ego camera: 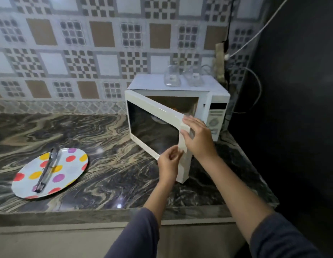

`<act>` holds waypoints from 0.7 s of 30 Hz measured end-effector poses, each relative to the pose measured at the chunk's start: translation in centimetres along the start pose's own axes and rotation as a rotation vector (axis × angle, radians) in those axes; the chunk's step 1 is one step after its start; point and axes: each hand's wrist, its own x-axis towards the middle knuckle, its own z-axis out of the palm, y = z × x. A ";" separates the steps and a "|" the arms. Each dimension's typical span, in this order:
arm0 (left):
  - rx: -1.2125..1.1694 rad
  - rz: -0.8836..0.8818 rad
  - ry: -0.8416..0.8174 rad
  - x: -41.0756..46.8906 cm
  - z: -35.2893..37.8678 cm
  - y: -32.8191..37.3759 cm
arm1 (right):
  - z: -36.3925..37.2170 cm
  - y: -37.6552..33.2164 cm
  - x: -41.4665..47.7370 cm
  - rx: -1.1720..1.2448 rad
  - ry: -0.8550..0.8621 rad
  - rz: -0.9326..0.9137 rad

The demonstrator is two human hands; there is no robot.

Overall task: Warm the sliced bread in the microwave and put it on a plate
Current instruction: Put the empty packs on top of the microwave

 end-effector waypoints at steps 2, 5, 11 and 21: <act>0.042 0.015 0.004 1.6 1.5 -0.4 | -0.4 1.4 1.1 0.006 -0.007 0.042; 0.119 0.031 0.001 4.1 4.1 -1.0 | -1.3 3.8 3.0 0.017 -0.037 0.096; 0.147 0.051 -0.005 9.6 9.5 -1.5 | -1.6 9.9 7.8 0.076 -0.044 0.159; 0.236 0.149 0.082 16.7 14.3 -2.9 | 0.3 16.8 13.4 0.141 0.007 0.062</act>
